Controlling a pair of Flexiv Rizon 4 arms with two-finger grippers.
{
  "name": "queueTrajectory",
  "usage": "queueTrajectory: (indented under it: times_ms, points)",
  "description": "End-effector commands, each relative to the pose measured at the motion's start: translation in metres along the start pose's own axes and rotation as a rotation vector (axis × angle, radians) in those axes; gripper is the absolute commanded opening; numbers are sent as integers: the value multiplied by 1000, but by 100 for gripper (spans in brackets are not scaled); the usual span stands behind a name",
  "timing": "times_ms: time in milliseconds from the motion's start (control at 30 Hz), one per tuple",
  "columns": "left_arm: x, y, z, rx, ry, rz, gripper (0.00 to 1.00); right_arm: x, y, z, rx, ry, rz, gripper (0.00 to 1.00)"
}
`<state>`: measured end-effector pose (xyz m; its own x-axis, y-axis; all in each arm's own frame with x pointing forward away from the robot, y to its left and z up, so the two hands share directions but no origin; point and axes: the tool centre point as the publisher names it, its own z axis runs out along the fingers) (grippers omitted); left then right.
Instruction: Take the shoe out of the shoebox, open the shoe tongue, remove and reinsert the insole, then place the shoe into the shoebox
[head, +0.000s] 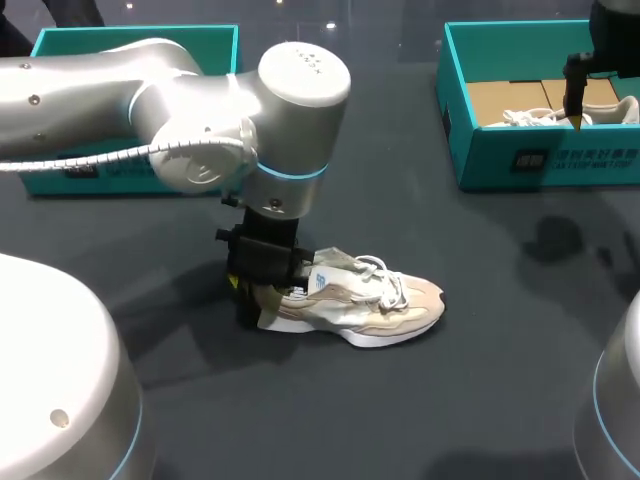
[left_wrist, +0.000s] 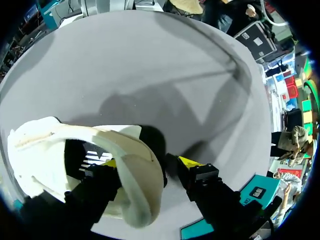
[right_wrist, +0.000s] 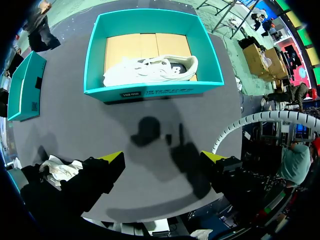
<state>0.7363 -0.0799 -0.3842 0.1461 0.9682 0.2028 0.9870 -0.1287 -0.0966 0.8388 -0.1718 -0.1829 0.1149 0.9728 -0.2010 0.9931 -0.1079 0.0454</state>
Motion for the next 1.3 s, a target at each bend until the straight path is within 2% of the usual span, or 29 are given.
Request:
queueTrajectory:
  times_ms: [33,267,367,500,700,767,933,1300]
  points:
    - [14,-9,-18,-30,-44,2,100,0,0,0,0,-1,1,100]
    - [26,-23,-62,-56,-143,-47,100,0,0,0,0,-1,1,100]
    - [33,-30,-79,-22,-196,-101,100,0,0,0,0,-1,1,100]
    - [46,-38,-95,67,-287,-188,100,0,0,0,0,-1,1,100]
    - [62,-53,-105,138,-373,-305,100,0,0,0,0,-1,1,100]
    - [66,-56,-107,192,-411,-328,100,0,0,0,0,-1,1,100]
    - [83,-65,-117,263,-451,-452,100,0,0,0,0,-1,1,100]
    - [83,-65,-117,263,-451,-452,100,0,0,0,0,-1,1,100]
